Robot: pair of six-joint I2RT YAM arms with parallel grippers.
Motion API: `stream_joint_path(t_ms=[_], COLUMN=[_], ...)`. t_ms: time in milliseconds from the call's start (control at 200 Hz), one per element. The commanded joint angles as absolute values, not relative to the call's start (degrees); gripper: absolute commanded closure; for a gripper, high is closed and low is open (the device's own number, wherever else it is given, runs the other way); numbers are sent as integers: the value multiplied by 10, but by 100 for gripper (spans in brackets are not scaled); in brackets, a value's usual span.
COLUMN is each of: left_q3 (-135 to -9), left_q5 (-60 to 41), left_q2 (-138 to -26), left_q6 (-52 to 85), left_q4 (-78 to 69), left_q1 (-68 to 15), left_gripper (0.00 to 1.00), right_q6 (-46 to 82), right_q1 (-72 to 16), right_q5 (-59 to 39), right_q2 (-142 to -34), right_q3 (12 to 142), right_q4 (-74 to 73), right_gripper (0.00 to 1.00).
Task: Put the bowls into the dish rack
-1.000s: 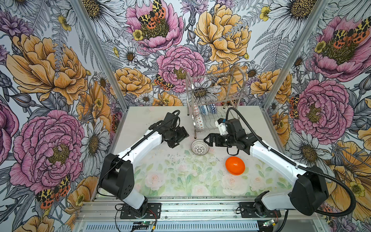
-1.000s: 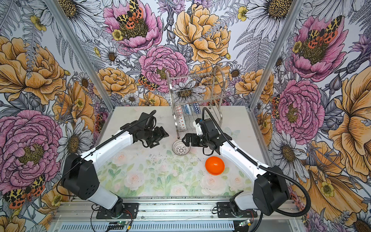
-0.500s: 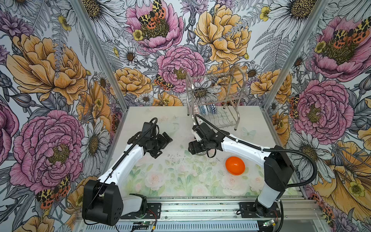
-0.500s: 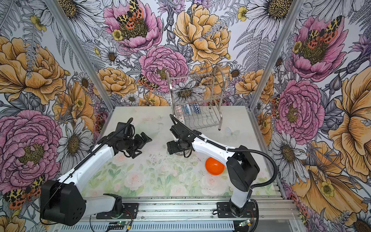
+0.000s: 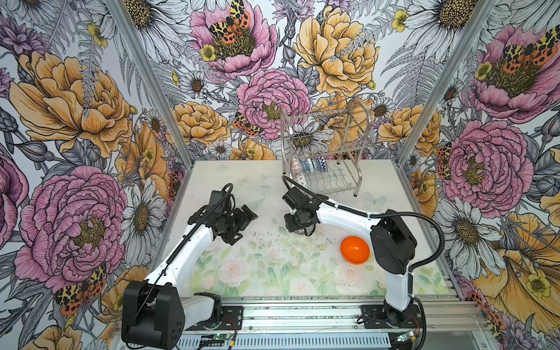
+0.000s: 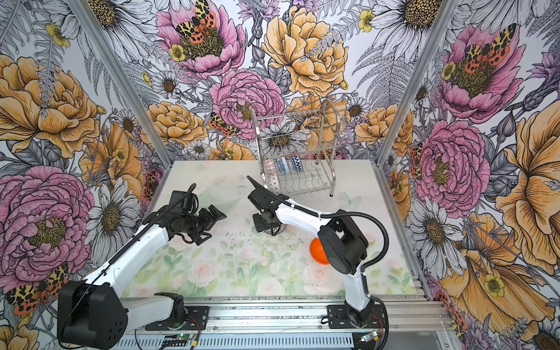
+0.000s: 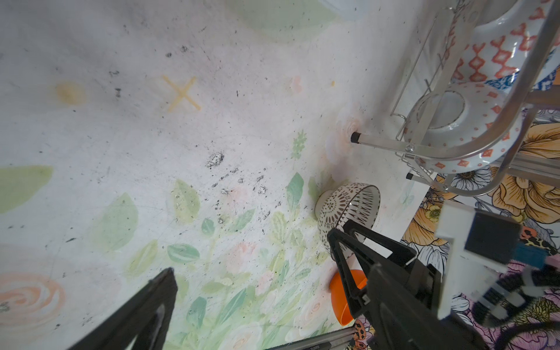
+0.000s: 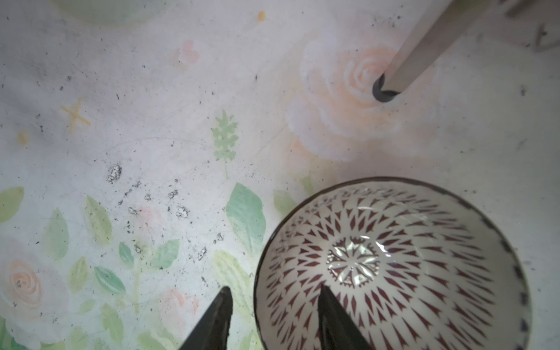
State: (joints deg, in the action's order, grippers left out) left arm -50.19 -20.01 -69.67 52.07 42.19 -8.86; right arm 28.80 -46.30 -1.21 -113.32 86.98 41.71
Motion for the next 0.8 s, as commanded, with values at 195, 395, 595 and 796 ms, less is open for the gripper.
stream_joint_path(t_ms=[195, 395, 595, 796], left_q3=[-517, -533, -553, -578], left_q5=[-212, -210, -206, -188], left_q2=[-704, -713, -725, -742], left_q6=[504, 504, 508, 517], left_q4=[420, 420, 420, 420], left_q1=[-82, -85, -96, -125], left_gripper=[1, 1, 1, 1], right_q6=[284, 272, 256, 237], right_q1=[-484, -486, -486, -481], right_q5=[10, 46, 50, -12], right_q2=[-1167, -1184, -1179, -1147], right_q3=[896, 910, 921, 949], right_q4=[429, 454, 459, 459], right_gripper=[63, 73, 88, 100])
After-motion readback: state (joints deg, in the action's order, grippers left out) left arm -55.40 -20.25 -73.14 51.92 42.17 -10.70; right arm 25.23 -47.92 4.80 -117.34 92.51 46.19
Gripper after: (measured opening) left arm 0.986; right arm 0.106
